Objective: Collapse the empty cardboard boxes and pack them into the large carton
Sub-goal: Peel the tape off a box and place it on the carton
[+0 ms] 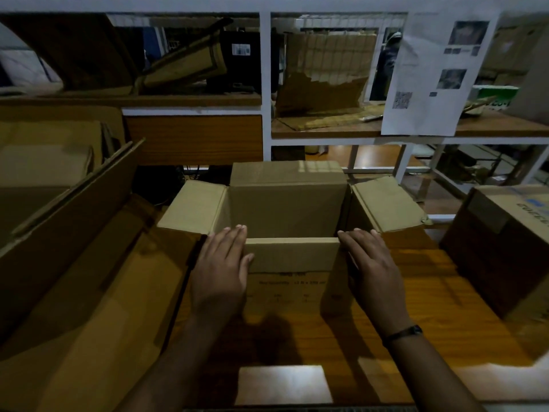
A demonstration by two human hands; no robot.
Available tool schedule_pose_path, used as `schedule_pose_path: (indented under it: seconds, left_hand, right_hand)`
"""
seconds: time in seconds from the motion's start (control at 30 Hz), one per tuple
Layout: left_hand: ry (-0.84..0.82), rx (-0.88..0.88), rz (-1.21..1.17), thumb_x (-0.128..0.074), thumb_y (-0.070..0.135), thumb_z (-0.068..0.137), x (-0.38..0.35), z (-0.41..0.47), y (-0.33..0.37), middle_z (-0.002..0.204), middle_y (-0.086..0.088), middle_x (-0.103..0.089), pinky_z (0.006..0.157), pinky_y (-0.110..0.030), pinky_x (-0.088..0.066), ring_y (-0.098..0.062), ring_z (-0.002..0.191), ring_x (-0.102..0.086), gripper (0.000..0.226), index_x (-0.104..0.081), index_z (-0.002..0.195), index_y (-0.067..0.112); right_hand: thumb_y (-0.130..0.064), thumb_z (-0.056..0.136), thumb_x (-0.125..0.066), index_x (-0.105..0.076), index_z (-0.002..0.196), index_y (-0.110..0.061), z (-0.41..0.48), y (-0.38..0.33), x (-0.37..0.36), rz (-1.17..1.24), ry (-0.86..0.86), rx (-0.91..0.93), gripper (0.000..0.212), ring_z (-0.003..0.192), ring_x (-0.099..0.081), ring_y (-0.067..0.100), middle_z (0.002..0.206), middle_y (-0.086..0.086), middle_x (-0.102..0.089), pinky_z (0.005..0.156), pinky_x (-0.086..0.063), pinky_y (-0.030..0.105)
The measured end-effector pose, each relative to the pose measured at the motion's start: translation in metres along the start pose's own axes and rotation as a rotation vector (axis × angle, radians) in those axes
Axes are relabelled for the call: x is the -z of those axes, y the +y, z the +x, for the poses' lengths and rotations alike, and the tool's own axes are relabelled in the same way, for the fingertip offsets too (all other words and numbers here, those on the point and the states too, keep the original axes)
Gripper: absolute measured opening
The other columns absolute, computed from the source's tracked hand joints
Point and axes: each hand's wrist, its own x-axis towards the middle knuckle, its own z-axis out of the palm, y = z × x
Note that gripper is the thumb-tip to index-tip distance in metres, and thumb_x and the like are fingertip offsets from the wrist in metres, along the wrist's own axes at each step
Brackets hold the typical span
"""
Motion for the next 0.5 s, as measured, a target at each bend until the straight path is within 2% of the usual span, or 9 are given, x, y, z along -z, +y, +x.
schedule_pose_path:
  seconds: [0.1, 0.23, 0.37, 0.43, 0.5]
  left_hand:
    - [0.025, 0.035, 0.003, -0.073, 0.022, 0.091, -0.003, 0.003, 0.007, 0.141, -0.012, -0.062, 0.117, -0.049, -0.036, -0.029, 0.132, -0.057, 0.055, -0.056, 0.142, 0.01]
    - [-0.005, 0.121, -0.016, -0.075, 0.022, 0.089, 0.0, 0.006, 0.015, 0.142, -0.01, -0.061, 0.119, -0.045, -0.031, -0.029, 0.134, -0.055, 0.057, -0.057, 0.143, 0.012]
    - [-0.059, 0.175, -0.176, -0.066, 0.024, 0.098, 0.01, 0.002, 0.019, 0.152, -0.002, -0.052, 0.124, -0.042, -0.022, -0.021, 0.146, -0.041, 0.052, -0.051, 0.147, 0.019]
    - [-0.031, 0.291, -0.437, -0.061, 0.023, 0.101, 0.026, -0.001, 0.021, 0.154, 0.006, -0.049, 0.12, -0.041, -0.029, -0.015, 0.146, -0.038, 0.042, -0.056, 0.143, 0.026]
    - [0.061, 0.425, -0.695, -0.057, 0.025, 0.103, 0.042, -0.004, 0.02, 0.15, 0.007, -0.053, 0.104, -0.041, -0.051, -0.014, 0.135, -0.05, 0.036, -0.06, 0.139, 0.03]
  right_hand:
    - [-0.012, 0.08, -0.065, -0.059, 0.138, -0.011, 0.007, -0.004, -0.004, 0.033, 0.026, -0.043, 0.058, 0.131, -0.052, 0.034, 0.136, 0.015, -0.06, 0.117, -0.036, 0.052]
    - [-0.003, 0.077, -0.074, -0.058, 0.138, -0.012, 0.009, -0.002, -0.008, 0.055, 0.028, -0.077, 0.064, 0.135, -0.049, 0.032, 0.139, 0.013, -0.058, 0.12, -0.028, 0.048]
    - [-0.011, 0.083, -0.071, -0.05, 0.148, -0.019, -0.002, -0.007, -0.006, 0.073, -0.009, -0.099, 0.069, 0.15, -0.03, 0.03, 0.156, 0.013, -0.043, 0.122, -0.024, 0.053]
    - [-0.021, 0.089, -0.067, -0.048, 0.149, -0.024, -0.013, -0.014, 0.0, 0.111, 0.026, -0.23, 0.064, 0.152, -0.023, 0.033, 0.163, 0.012, -0.028, 0.118, -0.031, 0.053]
    - [-0.027, 0.094, -0.066, -0.046, 0.147, -0.026, -0.02, -0.022, 0.014, 0.231, 0.121, -0.393, 0.057, 0.144, -0.034, 0.033, 0.163, 0.008, -0.022, 0.102, -0.049, 0.044]
